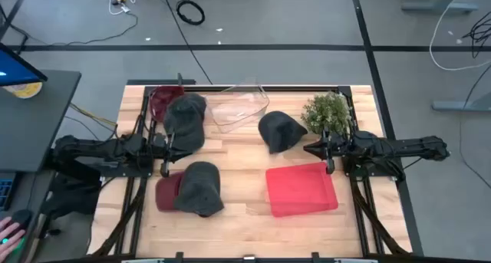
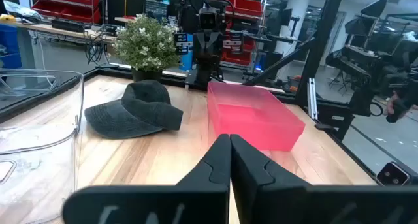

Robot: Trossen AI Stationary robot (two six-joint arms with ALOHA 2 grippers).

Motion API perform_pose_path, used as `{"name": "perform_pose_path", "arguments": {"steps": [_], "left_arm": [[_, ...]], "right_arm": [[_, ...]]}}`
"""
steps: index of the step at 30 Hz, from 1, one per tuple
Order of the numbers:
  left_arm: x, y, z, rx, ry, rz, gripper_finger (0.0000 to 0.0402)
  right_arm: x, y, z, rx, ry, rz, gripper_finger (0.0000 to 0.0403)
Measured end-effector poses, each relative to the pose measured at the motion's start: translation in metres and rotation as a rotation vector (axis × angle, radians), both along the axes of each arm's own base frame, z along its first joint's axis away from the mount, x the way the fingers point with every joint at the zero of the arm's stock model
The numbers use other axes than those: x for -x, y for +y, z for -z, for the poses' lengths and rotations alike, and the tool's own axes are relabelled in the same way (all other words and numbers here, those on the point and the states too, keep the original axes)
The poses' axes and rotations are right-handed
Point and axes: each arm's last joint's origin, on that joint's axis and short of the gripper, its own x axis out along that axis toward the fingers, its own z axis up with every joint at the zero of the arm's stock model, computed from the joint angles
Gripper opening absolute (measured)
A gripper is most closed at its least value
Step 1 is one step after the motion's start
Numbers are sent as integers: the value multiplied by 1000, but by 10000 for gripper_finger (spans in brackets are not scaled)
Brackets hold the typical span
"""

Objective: Pick & Place hat
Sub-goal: Put the right black cap into the transparent bin

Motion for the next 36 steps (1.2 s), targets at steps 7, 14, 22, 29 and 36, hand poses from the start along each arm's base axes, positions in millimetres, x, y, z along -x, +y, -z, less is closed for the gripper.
{"name": "perform_pose_path", "arguments": {"steps": [7, 14, 22, 29, 36], "left_arm": [[0, 0, 0, 0, 0, 0, 3], [0, 1, -8, 115, -83, -22, 3], [10, 4, -44, 192, -462, -77, 3], [13, 6, -89, 151, -364, -155, 3], [4, 7, -164, 3, -271, -234, 3]], "right_arm": [[0, 0, 0, -5, 1, -4, 31], [0, 0, -5, -7, -51, -5, 31], [13, -3, -55, 131, -576, 133, 19], [25, -4, -99, 171, -750, 178, 7], [9, -3, -161, 230, -651, 181, 5]]}}
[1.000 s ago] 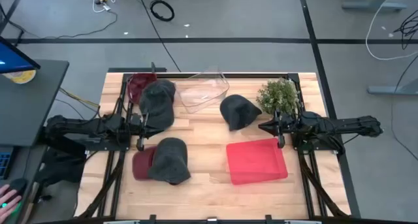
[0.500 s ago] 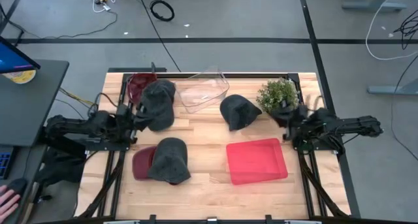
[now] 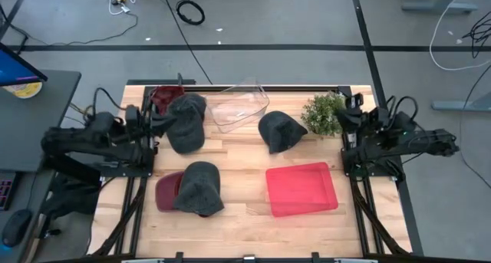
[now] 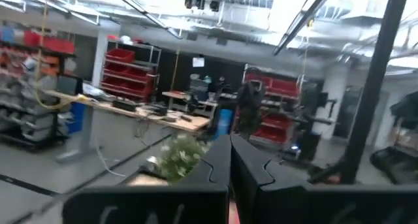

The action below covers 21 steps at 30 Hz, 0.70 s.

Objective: Pick & Place hat
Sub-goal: Put the right black cap into the transparent bin

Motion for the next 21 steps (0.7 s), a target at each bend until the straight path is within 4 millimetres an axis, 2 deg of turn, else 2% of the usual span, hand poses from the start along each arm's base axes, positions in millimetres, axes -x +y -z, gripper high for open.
{"name": "perform_pose_path", "arguments": {"steps": [6, 11, 16, 21], "left_arm": [[0, 0, -90, -73, -53, -26, 3], [6, 0, -146, -63, -120, -24, 3], [12, 1, -173, -58, -160, -24, 3], [6, 0, -172, -44, -122, -16, 3]], "right_arm": [[-21, 1, -74, 25, -14, -6, 3], [-37, 2, -109, 25, 7, -7, 13], [-37, 1, -129, -98, -97, -79, 19], [-37, 1, -131, -116, -109, -87, 20]]}}
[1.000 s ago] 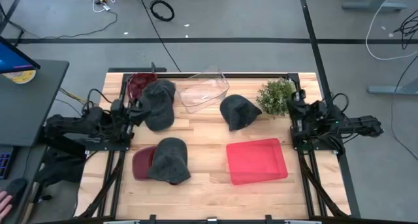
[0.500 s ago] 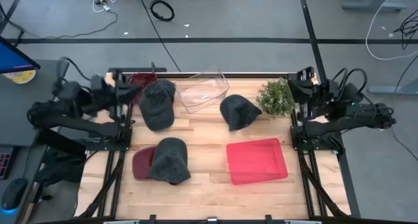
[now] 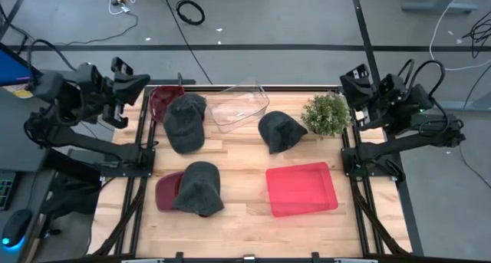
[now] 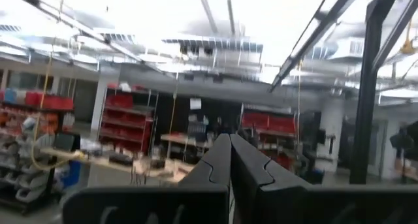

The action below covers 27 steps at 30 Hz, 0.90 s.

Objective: Pick & Place hat
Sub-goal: Put the right black cap into the transparent bin

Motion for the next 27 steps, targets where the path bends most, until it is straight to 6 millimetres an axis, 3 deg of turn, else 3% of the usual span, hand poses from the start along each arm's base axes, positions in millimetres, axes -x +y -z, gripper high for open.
{"name": "perform_pose_path", "arguments": {"steps": [5, 9, 15, 23, 27], "left_arm": [[-4, 1, 12, 55, 122, -17, 3], [-6, 2, 20, 107, 194, -59, 3], [-6, 2, 27, 133, 253, -66, 3], [-7, 2, 31, 129, 291, -73, 3], [-7, 2, 33, 127, 312, -74, 3]], "right_arm": [[-9, -1, -8, 28, 122, 57, 20], [-29, -2, -19, 11, 414, 141, 20], [-63, -2, -21, -27, 839, 131, 20], [-97, -5, 2, -168, 1270, 112, 26], [-113, -8, 20, -284, 1426, 9, 66]]}}
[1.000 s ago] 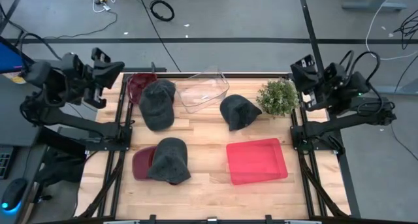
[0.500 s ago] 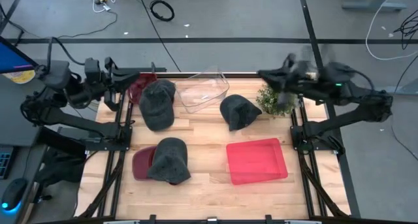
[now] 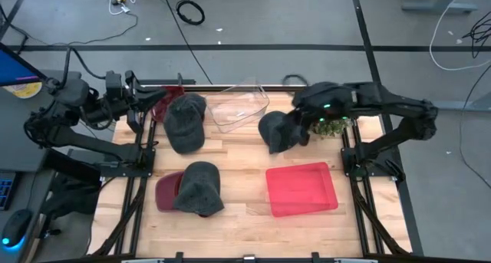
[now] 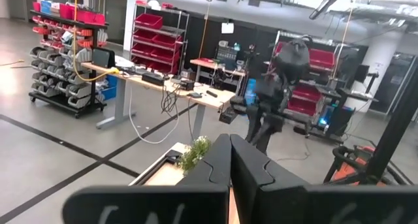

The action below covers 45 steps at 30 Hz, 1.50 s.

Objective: Pick & Place hat
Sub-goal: Put the right black cap into the transparent bin

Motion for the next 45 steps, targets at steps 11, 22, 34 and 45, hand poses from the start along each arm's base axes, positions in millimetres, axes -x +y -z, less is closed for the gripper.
{"name": "perform_pose_path", "arguments": {"steps": [11, 22, 34, 45], "left_arm": [[0, 0, 2, -2, 21, 0, 3], [0, 0, 3, -3, 31, 0, 3], [-2, 0, 6, -6, 64, 3, 3], [-6, -1, 7, -8, 74, 3, 3]], "right_arm": [[-44, -21, 64, -167, 404, 208, 300], [-83, -33, 139, -227, 688, 376, 326], [-80, -43, 206, -272, 722, 427, 393], [-64, -55, 260, -297, 711, 471, 386]]}}
